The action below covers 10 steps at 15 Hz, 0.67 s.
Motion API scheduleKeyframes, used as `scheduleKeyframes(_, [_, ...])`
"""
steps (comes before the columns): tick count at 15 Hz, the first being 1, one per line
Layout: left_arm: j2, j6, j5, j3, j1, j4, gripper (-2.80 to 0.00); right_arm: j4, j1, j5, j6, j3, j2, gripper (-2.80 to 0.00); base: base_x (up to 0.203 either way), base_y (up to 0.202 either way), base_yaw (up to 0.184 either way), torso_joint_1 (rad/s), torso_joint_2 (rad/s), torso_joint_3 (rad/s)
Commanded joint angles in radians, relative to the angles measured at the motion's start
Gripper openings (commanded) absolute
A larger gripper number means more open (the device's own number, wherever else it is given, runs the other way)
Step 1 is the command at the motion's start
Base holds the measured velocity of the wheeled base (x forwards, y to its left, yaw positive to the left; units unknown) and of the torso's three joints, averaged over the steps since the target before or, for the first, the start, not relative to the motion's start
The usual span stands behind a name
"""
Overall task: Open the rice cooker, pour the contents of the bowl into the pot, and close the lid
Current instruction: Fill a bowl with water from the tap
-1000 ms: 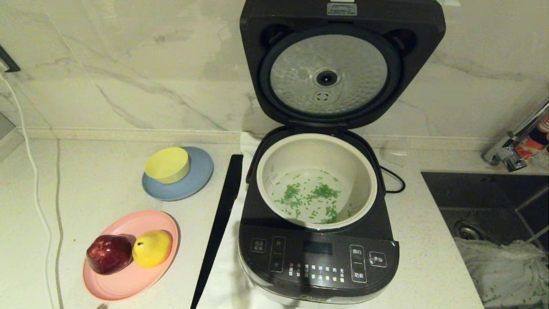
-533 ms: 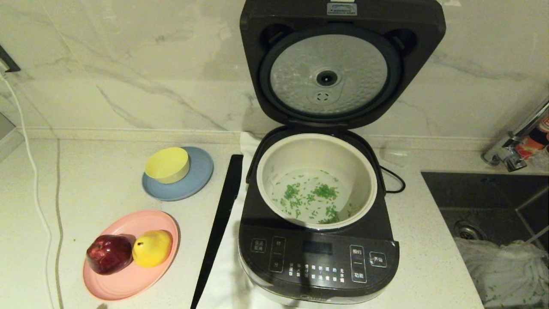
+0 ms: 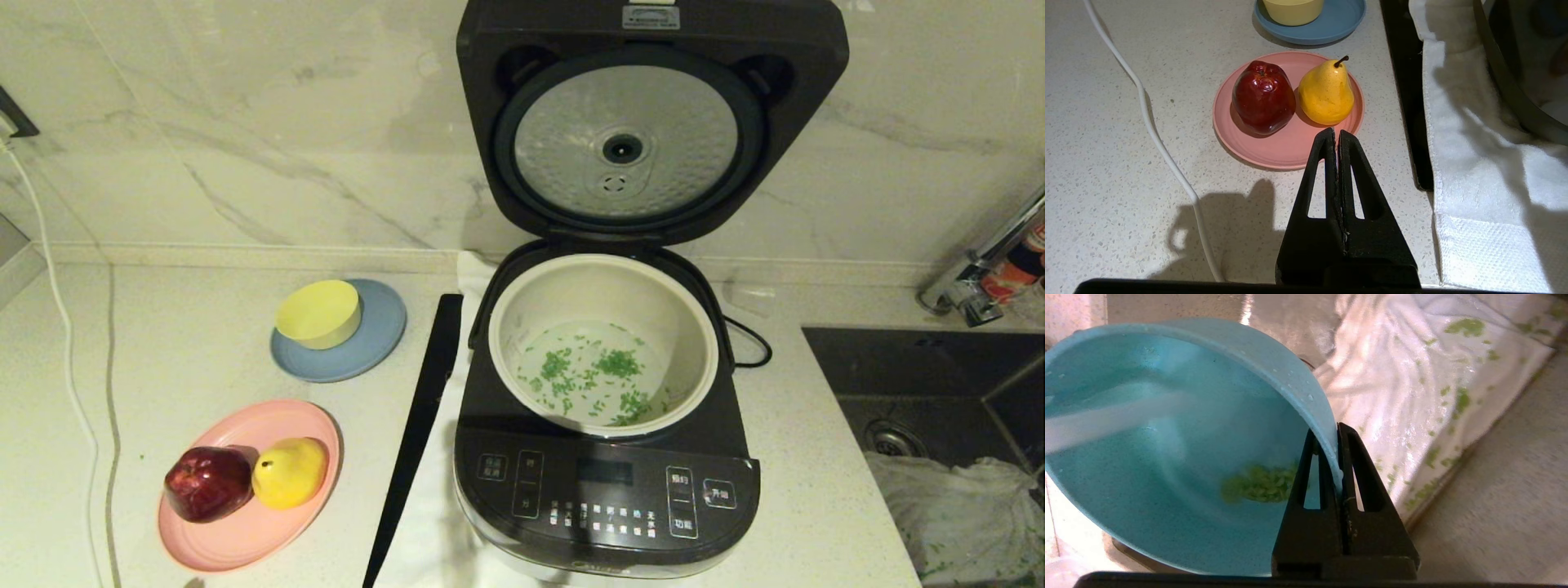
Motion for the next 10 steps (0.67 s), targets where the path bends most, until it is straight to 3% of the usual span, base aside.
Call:
scheduleKeyframes(1, [-0.001, 0.001, 0.000, 0.000, -0.001, 0.000, -2.80, 0.003, 0.011, 0.003, 0.013, -0.026, 0.028, -2.80, 0.000, 0.000, 0.000, 0.000, 0.00, 0.000])
scheduleKeyframes(8, [-0.001, 0.001, 0.000, 0.000, 0.000, 0.000, -2.80, 0.050, 0.010, 0.001, 0.013, 0.008, -0.020, -2.80, 0.000, 0.000, 0.000, 0.000, 0.00, 0.000])
scheduleKeyframes(10, [-0.001, 0.001, 0.000, 0.000, -0.001, 0.000, -2.80, 0.062, 0.021, -0.015, 0.004, 0.077, -0.068, -2.80, 0.000, 0.000, 0.000, 0.000, 0.00, 0.000])
